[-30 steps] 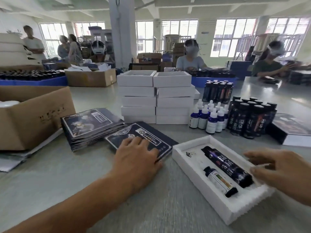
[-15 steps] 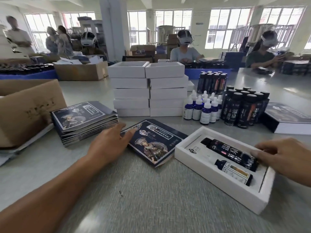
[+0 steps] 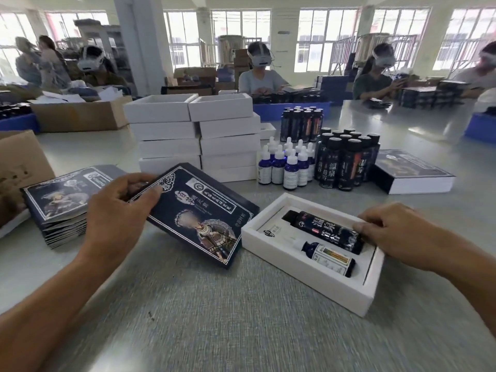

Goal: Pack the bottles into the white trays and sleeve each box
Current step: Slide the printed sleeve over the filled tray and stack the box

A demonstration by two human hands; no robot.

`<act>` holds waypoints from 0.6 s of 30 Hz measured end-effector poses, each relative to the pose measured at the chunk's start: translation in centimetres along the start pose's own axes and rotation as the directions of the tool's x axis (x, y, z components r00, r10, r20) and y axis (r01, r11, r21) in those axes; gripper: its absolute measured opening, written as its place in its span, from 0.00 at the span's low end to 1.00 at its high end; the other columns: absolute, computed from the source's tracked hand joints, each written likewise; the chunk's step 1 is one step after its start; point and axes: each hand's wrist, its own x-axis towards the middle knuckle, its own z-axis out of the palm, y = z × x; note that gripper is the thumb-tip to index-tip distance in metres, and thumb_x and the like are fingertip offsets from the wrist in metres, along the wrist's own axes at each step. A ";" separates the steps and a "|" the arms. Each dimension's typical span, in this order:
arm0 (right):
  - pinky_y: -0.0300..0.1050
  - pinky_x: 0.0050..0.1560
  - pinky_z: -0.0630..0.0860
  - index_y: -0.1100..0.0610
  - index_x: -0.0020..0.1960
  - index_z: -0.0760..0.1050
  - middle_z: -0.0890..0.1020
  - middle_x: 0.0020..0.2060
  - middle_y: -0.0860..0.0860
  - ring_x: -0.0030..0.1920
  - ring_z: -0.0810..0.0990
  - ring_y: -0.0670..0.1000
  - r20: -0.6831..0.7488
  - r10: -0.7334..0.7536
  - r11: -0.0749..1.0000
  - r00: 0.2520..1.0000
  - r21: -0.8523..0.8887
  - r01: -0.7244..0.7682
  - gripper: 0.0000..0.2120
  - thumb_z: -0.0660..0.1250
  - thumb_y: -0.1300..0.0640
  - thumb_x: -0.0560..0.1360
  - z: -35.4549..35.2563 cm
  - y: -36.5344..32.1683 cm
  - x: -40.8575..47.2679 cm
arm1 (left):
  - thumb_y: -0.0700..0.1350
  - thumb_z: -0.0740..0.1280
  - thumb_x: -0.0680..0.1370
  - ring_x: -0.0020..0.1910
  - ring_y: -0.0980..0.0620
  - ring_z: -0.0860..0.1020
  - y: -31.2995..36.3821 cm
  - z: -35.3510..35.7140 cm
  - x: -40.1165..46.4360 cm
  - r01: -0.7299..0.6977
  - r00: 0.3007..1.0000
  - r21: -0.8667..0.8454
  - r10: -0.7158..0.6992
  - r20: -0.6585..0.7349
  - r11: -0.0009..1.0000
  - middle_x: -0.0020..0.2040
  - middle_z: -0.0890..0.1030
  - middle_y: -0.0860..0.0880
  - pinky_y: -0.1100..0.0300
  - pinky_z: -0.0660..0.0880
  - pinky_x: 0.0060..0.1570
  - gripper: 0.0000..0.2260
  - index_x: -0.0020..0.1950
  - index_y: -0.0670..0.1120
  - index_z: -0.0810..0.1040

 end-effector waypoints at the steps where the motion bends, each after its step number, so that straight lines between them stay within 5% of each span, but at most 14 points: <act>1: 0.52 0.41 0.77 0.54 0.40 0.81 0.81 0.33 0.52 0.36 0.80 0.53 -0.003 -0.006 1.000 1.000 -0.009 0.006 0.13 0.66 0.51 0.80 0.0 0.1 0.1 | 0.44 0.72 0.77 0.40 0.64 0.83 -0.2 0.0 0.1 0.005 1.000 -0.011 -0.005 -0.010 1.000 0.41 0.85 0.55 0.73 0.76 0.33 0.08 0.50 0.58 0.80; 5: 0.48 0.36 0.74 0.53 0.37 0.80 0.80 0.33 0.51 0.35 0.79 0.51 -0.043 -0.008 1.000 0.999 0.005 0.008 0.13 0.67 0.52 0.79 -0.3 0.7 0.1 | 0.45 0.72 0.77 0.38 0.65 0.82 -0.9 0.1 0.4 -0.009 0.998 0.049 0.012 -0.065 0.999 0.42 0.84 0.55 0.76 0.74 0.32 0.06 0.50 0.56 0.82; 11: 0.61 0.42 0.81 0.56 0.37 0.82 0.82 0.31 0.56 0.34 0.82 0.58 -0.091 0.055 0.996 0.994 0.073 -0.048 0.13 0.68 0.54 0.79 -1.3 0.7 -0.3 | 0.47 0.72 0.77 0.39 0.61 0.83 -2.5 0.3 1.0 0.137 0.990 0.060 -0.136 -0.021 0.989 0.48 0.83 0.51 0.71 0.75 0.29 0.10 0.59 0.51 0.80; 15: 0.55 0.36 0.82 0.55 0.36 0.83 0.81 0.28 0.56 0.28 0.81 0.56 -0.083 0.072 0.989 0.994 0.133 -0.061 0.13 0.69 0.55 0.78 -1.3 0.6 -0.4 | 0.49 0.73 0.76 0.47 0.62 0.80 -3.7 0.5 1.2 0.182 0.983 0.072 -0.178 -0.054 0.981 0.53 0.83 0.53 0.68 0.73 0.43 0.10 0.57 0.53 0.81; 18: 0.51 0.33 0.80 0.55 0.36 0.82 0.81 0.29 0.55 0.28 0.80 0.54 -0.054 0.061 0.989 0.997 0.140 -0.053 0.13 0.68 0.55 0.78 -1.0 0.6 -0.3 | 0.52 0.73 0.75 0.48 0.61 0.80 -4.2 0.5 1.2 0.190 0.981 0.095 -0.184 -0.063 0.977 0.52 0.82 0.57 0.66 0.72 0.43 0.08 0.53 0.56 0.81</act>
